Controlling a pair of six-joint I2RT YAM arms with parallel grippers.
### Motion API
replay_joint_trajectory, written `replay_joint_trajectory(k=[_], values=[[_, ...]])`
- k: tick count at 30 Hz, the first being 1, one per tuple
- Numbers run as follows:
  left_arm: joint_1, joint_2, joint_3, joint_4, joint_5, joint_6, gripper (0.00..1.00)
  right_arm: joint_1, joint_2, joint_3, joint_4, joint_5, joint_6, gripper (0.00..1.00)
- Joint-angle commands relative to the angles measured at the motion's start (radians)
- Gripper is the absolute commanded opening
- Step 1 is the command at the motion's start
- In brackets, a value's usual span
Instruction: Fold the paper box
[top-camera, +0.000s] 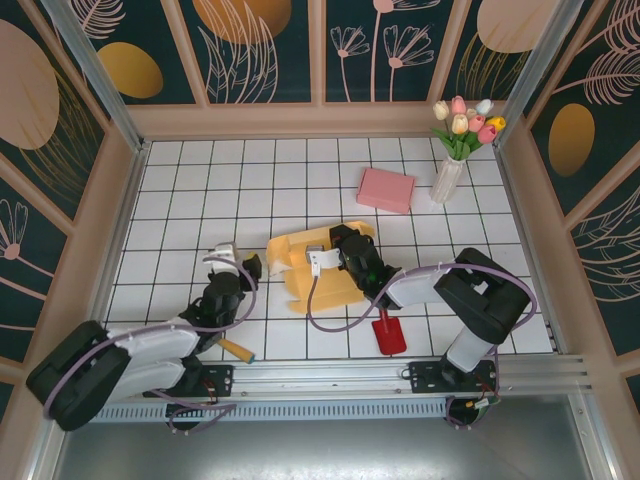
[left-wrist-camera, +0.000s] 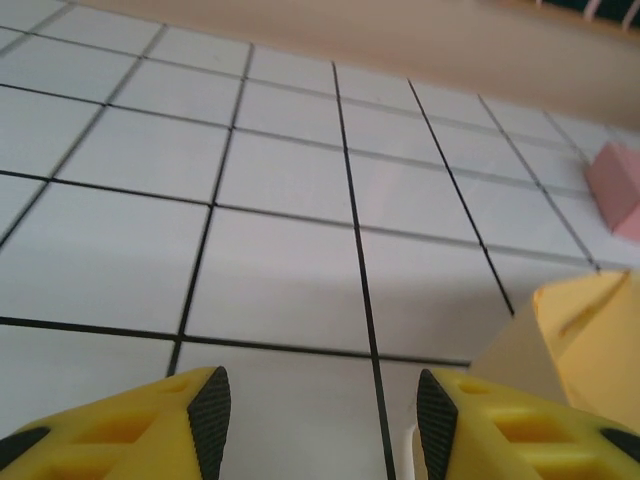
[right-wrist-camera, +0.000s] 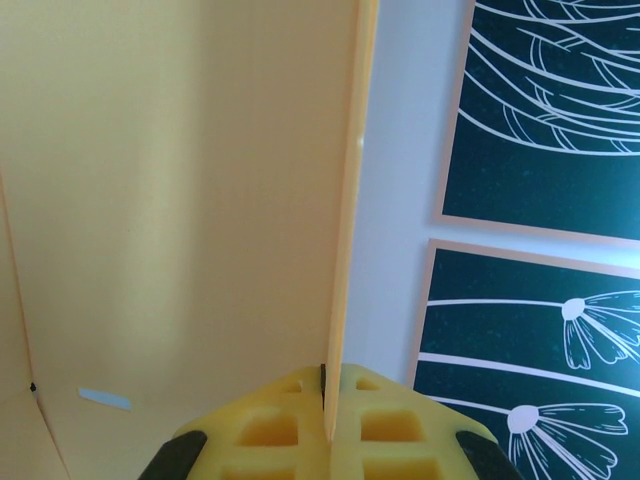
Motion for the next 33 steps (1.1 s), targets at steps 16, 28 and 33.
replay_joint_trajectory(k=[16,28,33], values=[[0.126,0.253,0.053,0.23,0.334,0.079,0.57,0.007,-0.013,-0.006,-0.079,-0.016,0.025,0.0],[0.126,0.453,0.149,0.327,0.598,0.105,0.54,0.004,-0.014,-0.002,-0.085,-0.015,0.024,0.0],[0.125,0.486,0.15,0.373,0.648,0.082,0.51,0.005,-0.004,0.0,-0.085,-0.016,0.032,0.0]])
